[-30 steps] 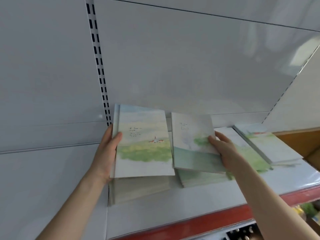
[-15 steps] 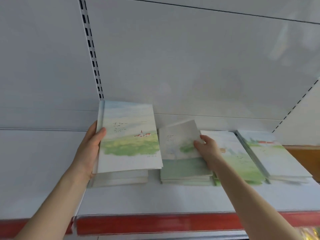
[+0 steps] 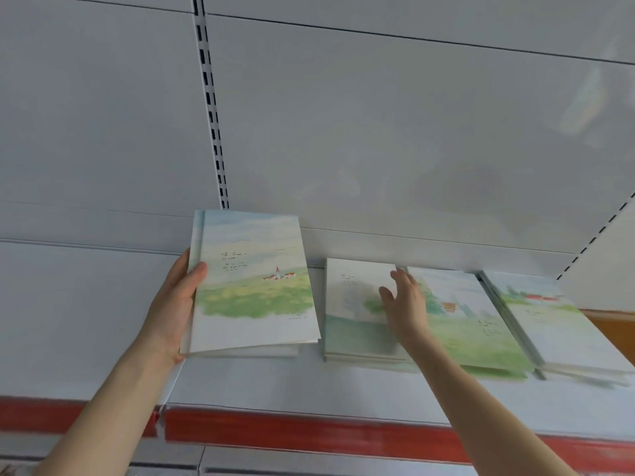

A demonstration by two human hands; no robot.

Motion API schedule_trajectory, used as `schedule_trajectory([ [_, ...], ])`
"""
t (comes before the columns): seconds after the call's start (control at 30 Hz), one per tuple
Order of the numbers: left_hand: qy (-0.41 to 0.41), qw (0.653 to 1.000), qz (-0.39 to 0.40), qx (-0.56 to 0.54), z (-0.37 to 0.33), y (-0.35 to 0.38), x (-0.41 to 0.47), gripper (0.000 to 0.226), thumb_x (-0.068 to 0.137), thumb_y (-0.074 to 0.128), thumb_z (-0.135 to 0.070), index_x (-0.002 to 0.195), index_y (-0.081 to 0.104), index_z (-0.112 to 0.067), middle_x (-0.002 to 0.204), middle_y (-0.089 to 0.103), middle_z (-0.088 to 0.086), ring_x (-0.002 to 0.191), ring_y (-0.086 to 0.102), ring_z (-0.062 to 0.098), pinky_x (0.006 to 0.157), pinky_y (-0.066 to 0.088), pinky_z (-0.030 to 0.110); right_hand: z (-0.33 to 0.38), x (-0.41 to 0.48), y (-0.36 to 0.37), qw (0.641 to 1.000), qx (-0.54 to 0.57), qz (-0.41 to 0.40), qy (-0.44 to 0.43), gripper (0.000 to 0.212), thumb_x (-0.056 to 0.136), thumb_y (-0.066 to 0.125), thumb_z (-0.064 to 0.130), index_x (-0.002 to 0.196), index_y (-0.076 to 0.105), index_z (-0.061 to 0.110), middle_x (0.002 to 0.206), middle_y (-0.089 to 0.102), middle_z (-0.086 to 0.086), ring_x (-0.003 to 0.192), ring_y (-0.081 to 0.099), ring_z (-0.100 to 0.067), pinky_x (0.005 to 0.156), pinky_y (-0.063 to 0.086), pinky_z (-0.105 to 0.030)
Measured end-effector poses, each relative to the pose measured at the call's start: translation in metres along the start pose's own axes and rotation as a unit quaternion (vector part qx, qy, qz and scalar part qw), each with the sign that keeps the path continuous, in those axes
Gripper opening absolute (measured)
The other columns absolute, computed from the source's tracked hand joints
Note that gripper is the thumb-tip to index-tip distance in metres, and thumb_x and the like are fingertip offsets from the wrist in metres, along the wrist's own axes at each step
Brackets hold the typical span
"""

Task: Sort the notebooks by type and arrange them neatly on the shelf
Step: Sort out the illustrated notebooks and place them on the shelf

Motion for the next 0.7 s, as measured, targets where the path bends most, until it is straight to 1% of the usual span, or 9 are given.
schedule_trajectory([
  [0.1, -0.002, 1.0, -0.002, -0.001, -0.003, -0.005, -0.003, 0.027, 0.097, 0.041, -0.018, 0.114, 0.055, -0.034, 0.099, 0.069, -0.008, 0.082, 0.068, 0.011, 0.061, 0.054, 0.028, 0.04, -0.016, 0.007, 0.995, 0.097, -0.003, -0.036, 0.021, 0.095, 0.046, 0.014, 0.097, 0.059, -0.002, 0.1, 0.061, -0.019, 0.097, 0.055, -0.032, 0.083, 0.038, -0.031],
  [0.13, -0.003, 1.0, -0.002, 0.001, -0.004, -0.008, -0.003, 0.027, 0.097, 0.041, -0.018, 0.113, 0.055, -0.035, 0.101, 0.068, -0.007, 0.085, 0.068, 0.012, 0.063, 0.053, 0.029, 0.054, -0.022, 0.013, 0.988, 0.148, 0.022, -0.034, 0.024, 0.095, 0.047, 0.016, 0.091, 0.058, -0.005, 0.091, 0.062, -0.022, 0.089, 0.056, -0.035, 0.079, 0.041, -0.036],
  [0.2, -0.007, 1.0, -0.002, -0.002, -0.005, -0.016, -0.003, 0.026, 0.097, 0.041, -0.019, 0.111, 0.056, -0.035, 0.101, 0.068, -0.007, 0.082, 0.068, 0.012, 0.061, 0.054, 0.029, 0.082, -0.037, 0.027, 0.955, 0.275, 0.112, -0.003, 0.023, 0.096, 0.046, 0.021, 0.088, 0.059, 0.003, 0.086, 0.063, -0.015, 0.085, 0.061, -0.03, 0.08, 0.048, -0.041],
  [0.27, -0.012, 1.0, -0.007, -0.007, -0.008, -0.025, -0.001, 0.026, 0.097, 0.042, -0.019, 0.112, 0.056, -0.034, 0.099, 0.069, -0.008, 0.079, 0.069, 0.01, 0.06, 0.055, 0.028, 0.103, -0.052, 0.047, 0.907, 0.371, 0.197, 0.04, 0.022, 0.096, 0.047, 0.027, 0.098, 0.06, 0.009, 0.092, 0.062, -0.006, 0.085, 0.061, -0.02, 0.076, 0.049, -0.034],
  [0.3, -0.015, 1.0, -0.012, -0.007, -0.009, -0.031, 0.0, 0.026, 0.097, 0.042, -0.019, 0.114, 0.056, -0.033, 0.099, 0.069, -0.008, 0.08, 0.069, 0.01, 0.061, 0.053, 0.029, 0.111, -0.057, 0.057, 0.904, 0.369, 0.214, 0.04, 0.026, 0.094, 0.049, 0.029, 0.107, 0.059, 0.008, 0.097, 0.062, -0.005, 0.086, 0.06, -0.018, 0.075, 0.049, -0.03],
  [0.37, -0.019, 1.0, -0.022, -0.003, -0.012, -0.044, 0.003, 0.026, 0.097, 0.043, -0.019, 0.117, 0.054, -0.031, 0.102, 0.067, -0.006, 0.084, 0.067, 0.012, 0.065, 0.05, 0.03, 0.125, -0.068, 0.073, 0.91, 0.357, 0.21, 0.026, 0.029, 0.09, 0.056, 0.023, 0.113, 0.059, 0.007, 0.101, 0.063, -0.003, 0.086, 0.059, -0.012, 0.071, 0.048, -0.019],
  [0.43, -0.026, 0.999, -0.027, 0.001, -0.015, -0.058, 0.008, 0.027, 0.097, 0.043, -0.02, 0.12, 0.053, -0.03, 0.105, 0.066, -0.004, 0.089, 0.064, 0.015, 0.067, 0.049, 0.031, 0.139, -0.079, 0.087, 0.916, 0.354, 0.19, 0.011, 0.02, 0.087, 0.058, 0.009, 0.107, 0.062, 0.009, 0.098, 0.065, 0.0, 0.084, 0.059, -0.01, 0.069, 0.049, -0.013],
  [0.6, -0.023, 0.999, -0.006, 0.029, -0.016, -0.08, 0.016, 0.02, 0.096, 0.047, -0.022, 0.115, 0.051, -0.026, 0.099, 0.063, -0.006, 0.083, 0.063, 0.013, 0.061, 0.047, 0.029, 0.161, -0.099, 0.112, 0.92, 0.365, 0.14, 0.021, 0.023, 0.083, 0.06, -0.002, 0.097, 0.062, 0.016, 0.093, 0.066, -0.001, 0.084, 0.06, -0.015, 0.072, 0.051, -0.019],
  [0.7, -0.016, 0.998, 0.003, 0.056, -0.011, -0.088, 0.022, 0.022, 0.092, 0.054, -0.014, 0.11, 0.052, -0.026, 0.097, 0.065, -0.004, 0.083, 0.064, 0.015, 0.064, 0.05, 0.031, 0.167, -0.105, 0.115, 0.925, 0.364, 0.105, 0.038, 0.026, 0.081, 0.06, -0.005, 0.09, 0.061, 0.019, 0.089, 0.066, 0.0, 0.081, 0.06, -0.015, 0.069, 0.051, -0.02],
])
Point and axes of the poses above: each hand's wrist, its own x-axis towards the middle knuckle, its own y-axis out of the palm, z = x × y, the point moved 2 cm from there along x, towards the middle knuckle
